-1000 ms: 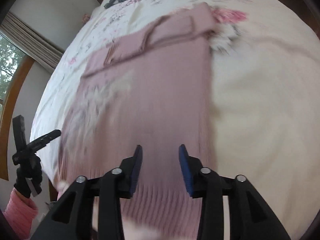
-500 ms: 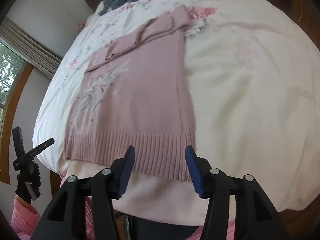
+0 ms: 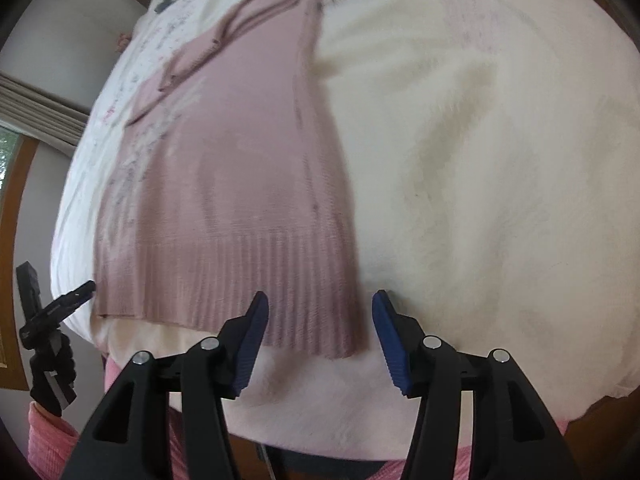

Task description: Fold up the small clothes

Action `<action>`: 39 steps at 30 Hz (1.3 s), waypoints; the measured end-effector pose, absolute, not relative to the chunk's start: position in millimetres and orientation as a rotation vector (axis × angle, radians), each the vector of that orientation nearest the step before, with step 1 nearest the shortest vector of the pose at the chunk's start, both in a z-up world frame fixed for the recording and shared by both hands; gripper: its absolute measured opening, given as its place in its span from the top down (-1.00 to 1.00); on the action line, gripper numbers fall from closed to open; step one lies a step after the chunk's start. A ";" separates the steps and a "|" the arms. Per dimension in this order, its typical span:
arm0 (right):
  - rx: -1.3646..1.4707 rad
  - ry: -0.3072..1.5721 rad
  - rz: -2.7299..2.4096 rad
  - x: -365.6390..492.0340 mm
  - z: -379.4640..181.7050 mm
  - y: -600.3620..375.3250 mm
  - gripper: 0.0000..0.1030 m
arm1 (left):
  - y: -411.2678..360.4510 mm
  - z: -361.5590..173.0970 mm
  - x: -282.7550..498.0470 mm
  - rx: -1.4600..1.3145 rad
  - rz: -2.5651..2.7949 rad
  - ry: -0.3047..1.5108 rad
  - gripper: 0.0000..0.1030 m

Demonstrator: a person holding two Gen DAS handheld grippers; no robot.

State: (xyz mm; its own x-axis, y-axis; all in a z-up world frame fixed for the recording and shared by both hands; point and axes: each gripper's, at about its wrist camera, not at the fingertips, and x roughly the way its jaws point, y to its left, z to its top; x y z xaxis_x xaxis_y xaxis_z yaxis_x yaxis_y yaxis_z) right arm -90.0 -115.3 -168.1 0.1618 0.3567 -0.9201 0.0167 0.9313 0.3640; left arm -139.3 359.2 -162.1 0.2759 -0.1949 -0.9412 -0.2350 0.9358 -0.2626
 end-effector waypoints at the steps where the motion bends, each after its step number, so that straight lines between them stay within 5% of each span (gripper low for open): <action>1: 0.322 1.403 0.245 -87.5 -172.6 -115.7 -0.07 | 358.4 -163.3 -137.1 -0.396 0.022 1.304 -0.29; 6: 0.380 1.427 0.272 -77.1 -183.9 -112.9 -0.13 | 352.4 -169.7 -123.2 -0.439 0.004 1.317 -0.22; 8: 0.372 1.429 0.304 -76.3 -179.8 -107.8 0.08 | 351.4 -169.9 -120.4 -0.460 -0.001 1.319 -0.02; 21: 0.388 1.454 0.347 -87.1 -184.2 -111.9 0.11 | 349.5 -173.6 -126.4 -0.461 -0.006 1.334 -0.03; 24: 0.358 1.449 0.344 -86.2 -183.4 -106.0 0.29 | 342.5 -171.7 -124.6 -0.410 0.003 1.339 0.15; 25: 0.366 1.450 0.347 -85.9 -183.3 -106.6 0.52 | 341.6 -170.9 -124.1 -0.397 0.012 1.341 0.23; 28: 0.389 1.450 0.369 -84.6 -180.6 -107.8 0.77 | 341.3 -164.4 -122.7 -0.359 0.038 1.333 0.65; 32: 0.414 1.427 0.431 -84.4 -167.7 -106.3 0.79 | 345.9 -154.1 -122.8 -0.375 -0.002 1.314 0.81; 39: 0.554 1.363 0.520 -76.2 -143.3 -109.0 0.80 | 349.5 -141.5 -118.5 -0.466 -0.060 1.281 0.83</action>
